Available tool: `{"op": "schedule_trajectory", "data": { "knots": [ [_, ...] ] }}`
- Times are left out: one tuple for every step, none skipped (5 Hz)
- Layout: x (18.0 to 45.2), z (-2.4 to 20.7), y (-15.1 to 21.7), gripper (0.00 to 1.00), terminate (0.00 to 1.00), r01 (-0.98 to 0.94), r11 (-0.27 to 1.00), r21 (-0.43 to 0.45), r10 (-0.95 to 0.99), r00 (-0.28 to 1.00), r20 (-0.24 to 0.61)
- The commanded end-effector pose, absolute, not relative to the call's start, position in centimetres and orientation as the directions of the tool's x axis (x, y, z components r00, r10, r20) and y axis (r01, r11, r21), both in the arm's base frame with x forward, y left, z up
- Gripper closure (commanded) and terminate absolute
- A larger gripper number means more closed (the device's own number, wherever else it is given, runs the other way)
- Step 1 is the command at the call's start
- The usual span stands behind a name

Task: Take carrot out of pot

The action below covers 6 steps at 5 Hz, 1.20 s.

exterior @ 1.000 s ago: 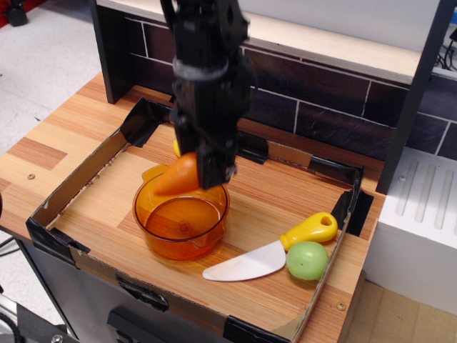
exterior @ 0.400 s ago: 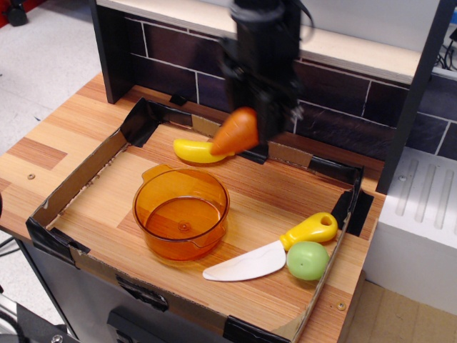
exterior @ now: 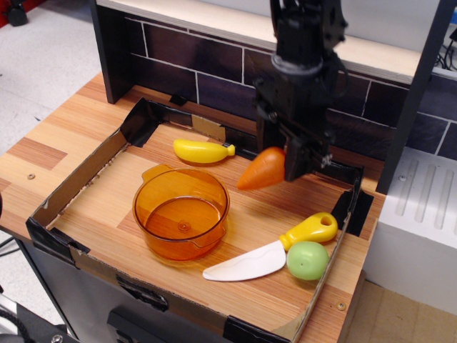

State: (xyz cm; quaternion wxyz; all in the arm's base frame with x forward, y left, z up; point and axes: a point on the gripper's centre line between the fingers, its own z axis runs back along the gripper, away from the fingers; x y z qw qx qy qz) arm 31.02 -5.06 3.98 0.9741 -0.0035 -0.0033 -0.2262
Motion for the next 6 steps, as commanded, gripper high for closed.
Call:
{"op": "schedule_trajectory", "data": {
  "knots": [
    [31.9,2.6,-5.2,1.0,0.0,0.455,0.887,0.073,-0.459,0.888,0.034],
    [31.7,2.2,-4.9,0.0,0.0,0.427,0.901,0.08,-0.43,0.903,0.016],
    [31.5,1.8,-4.6,0.0,0.0,0.423,0.901,0.091,-0.425,0.905,-0.001],
    [31.5,2.1,-4.5,0.0,0.0,0.416,0.906,0.08,-0.416,0.909,-0.011],
    [31.7,3.5,-4.4,0.0,0.0,0.396,0.916,0.065,-0.397,0.918,0.012],
    [31.9,6.1,-4.4,0.0,0.0,0.351,0.936,0.017,-0.351,0.936,0.03]
  ]
}}
